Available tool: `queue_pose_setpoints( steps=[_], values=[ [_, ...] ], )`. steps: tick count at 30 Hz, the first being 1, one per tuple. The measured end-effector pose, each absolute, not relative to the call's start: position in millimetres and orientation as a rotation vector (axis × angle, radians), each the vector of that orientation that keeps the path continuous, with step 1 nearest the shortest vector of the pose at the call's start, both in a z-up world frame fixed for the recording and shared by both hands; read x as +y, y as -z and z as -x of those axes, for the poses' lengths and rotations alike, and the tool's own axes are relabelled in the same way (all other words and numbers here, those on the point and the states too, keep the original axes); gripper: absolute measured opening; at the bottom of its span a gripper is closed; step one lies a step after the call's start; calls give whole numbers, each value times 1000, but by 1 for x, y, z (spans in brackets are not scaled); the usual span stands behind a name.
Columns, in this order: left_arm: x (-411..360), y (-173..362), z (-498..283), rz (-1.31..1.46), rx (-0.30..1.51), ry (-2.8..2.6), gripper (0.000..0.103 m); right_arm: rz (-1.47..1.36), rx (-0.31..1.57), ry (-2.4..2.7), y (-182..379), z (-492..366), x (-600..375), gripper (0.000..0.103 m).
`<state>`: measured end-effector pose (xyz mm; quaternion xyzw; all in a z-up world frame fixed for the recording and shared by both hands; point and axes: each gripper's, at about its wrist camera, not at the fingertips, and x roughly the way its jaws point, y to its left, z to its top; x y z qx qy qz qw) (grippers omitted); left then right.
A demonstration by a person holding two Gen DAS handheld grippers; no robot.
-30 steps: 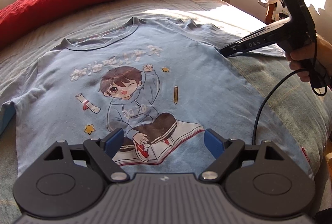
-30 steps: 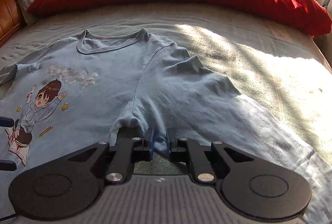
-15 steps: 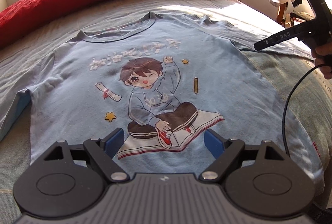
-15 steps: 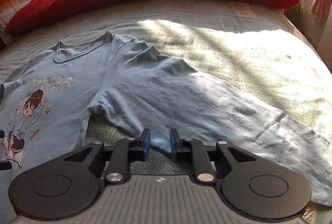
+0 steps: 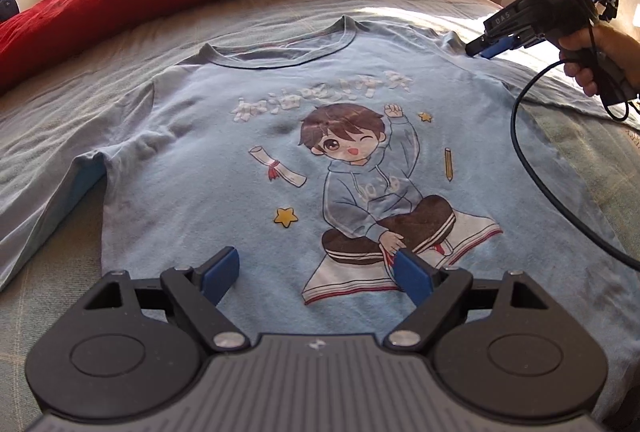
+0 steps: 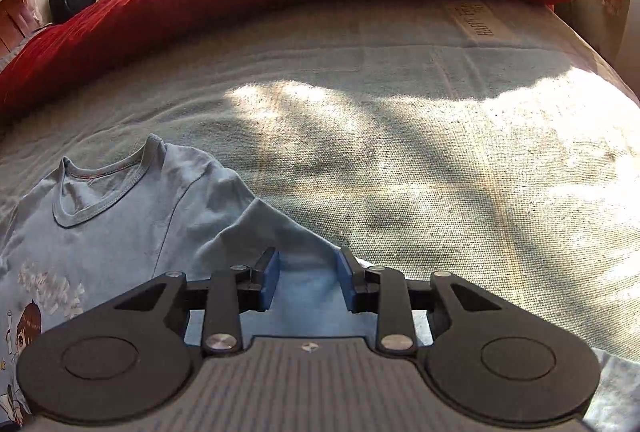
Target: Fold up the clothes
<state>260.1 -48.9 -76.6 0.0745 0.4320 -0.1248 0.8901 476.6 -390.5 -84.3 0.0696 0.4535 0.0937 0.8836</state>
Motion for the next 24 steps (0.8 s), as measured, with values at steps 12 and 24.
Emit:
queue_pose_setpoints(
  steps=[12,24],
  values=[
    [-33,73,-266,-169,872,209,85,-82,978,-275,82,-493,-339,46],
    [-31,61,-243,-168,851,205,85,-206,943,-135,39,-411,-441,65]
  ],
)
